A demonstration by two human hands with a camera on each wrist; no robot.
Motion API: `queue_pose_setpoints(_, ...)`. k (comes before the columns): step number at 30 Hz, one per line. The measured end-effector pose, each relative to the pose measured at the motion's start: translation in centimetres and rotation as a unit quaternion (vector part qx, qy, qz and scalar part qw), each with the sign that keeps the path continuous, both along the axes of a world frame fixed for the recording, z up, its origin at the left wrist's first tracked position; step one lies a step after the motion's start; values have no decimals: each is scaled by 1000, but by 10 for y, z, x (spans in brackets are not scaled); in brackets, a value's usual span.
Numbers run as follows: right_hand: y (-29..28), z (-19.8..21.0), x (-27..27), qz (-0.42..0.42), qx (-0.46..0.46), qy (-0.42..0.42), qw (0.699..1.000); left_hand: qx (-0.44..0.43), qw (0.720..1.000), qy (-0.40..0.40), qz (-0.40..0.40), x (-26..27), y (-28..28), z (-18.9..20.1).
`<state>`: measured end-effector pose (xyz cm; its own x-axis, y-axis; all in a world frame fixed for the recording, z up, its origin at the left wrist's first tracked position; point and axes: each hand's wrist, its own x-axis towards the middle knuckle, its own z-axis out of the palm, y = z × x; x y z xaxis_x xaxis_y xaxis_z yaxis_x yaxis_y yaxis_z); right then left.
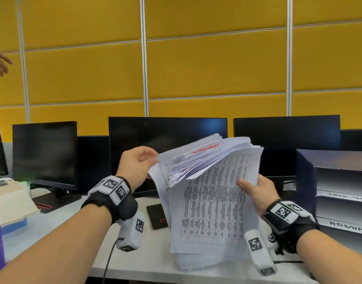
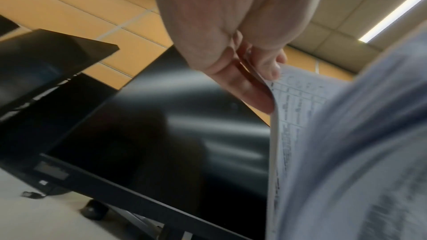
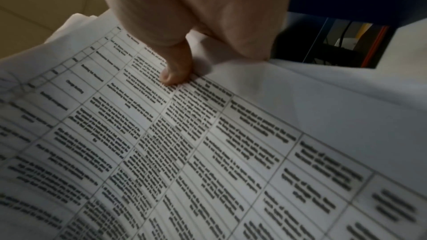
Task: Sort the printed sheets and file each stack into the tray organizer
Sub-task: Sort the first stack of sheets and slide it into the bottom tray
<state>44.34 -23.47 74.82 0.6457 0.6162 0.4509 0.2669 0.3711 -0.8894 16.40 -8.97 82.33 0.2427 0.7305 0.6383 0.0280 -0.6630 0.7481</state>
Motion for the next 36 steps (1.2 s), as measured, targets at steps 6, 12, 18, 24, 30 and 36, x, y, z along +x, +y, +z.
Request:
queue_pose_setpoints(6,10,-4,-2,-28,-15,-24,999,-14,997,19,-70,25,-6,-5)
queue_pose_setpoints(12,17,-24,14,-65,-31,-3,997,-80,987,25,-136,36,-16,-15)
queue_pose_setpoints(18,15,-31,19,-69,-15,22,997,-142,963,112,-199,33,-5,-39)
queue_pose_setpoints(24,9,-6,-12,-62,-24,-5,998,-67,980,71,-175,46,-21,-44)
queue_pose_setpoints(30,16,13,-54,-140,12,-92,986,-24,996,37,-73,82,-46,-43)
queue_pose_setpoints(36,4,-3,-47,-86,-6,-65,994,-136,987,-19,-83,80,-38,-63)
